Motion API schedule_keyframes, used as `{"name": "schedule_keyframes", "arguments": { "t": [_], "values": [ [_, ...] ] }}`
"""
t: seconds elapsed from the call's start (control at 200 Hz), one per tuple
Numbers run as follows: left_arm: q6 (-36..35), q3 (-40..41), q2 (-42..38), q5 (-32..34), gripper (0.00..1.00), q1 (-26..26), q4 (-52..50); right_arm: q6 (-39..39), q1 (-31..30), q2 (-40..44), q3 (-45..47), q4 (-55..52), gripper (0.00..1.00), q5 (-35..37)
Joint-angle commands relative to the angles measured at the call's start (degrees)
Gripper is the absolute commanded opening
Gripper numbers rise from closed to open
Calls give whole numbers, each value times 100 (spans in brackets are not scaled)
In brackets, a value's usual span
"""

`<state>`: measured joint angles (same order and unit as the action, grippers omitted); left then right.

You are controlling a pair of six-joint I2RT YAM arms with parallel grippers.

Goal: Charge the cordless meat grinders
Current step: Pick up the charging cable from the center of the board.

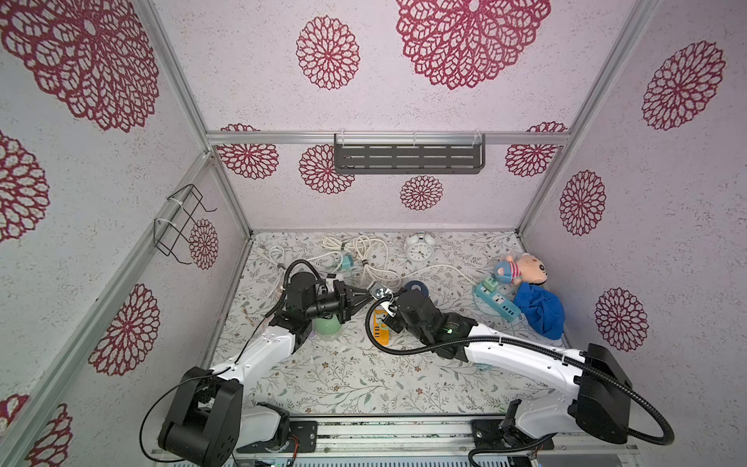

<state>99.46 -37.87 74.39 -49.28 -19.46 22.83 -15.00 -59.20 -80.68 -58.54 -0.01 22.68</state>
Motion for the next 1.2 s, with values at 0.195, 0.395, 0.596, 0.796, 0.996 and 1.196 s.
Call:
{"name": "schedule_keyframes", "arguments": {
  "t": [0.195, 0.395, 0.596, 0.796, 0.996, 1.196],
  "values": [
    [-203, 10, -13, -239, 6, -58, 90, 45, -41, 62, -302, -555, 33, -254],
    [-1274, -223, 49, -469, 4, -58, -848, 53, 19, 612, -40, -890, 64, -755],
    [-3480, -687, 171, -566, 3, -52, -2770, 463, 720, 1166, -302, -1819, 79, -2468],
    [-4303, -749, 236, -902, 2, -54, -3057, 850, 1555, 833, -714, -2218, 76, -4575],
    [-5322, -1022, -10, -1116, 2, -51, -3850, 989, 1926, 149, -1094, -2423, 76, -6089],
    [-6041, -1406, 112, -1240, 2, -49, -4537, 1058, 1956, -533, -1523, -2759, 66, -7247]
  ]
}}
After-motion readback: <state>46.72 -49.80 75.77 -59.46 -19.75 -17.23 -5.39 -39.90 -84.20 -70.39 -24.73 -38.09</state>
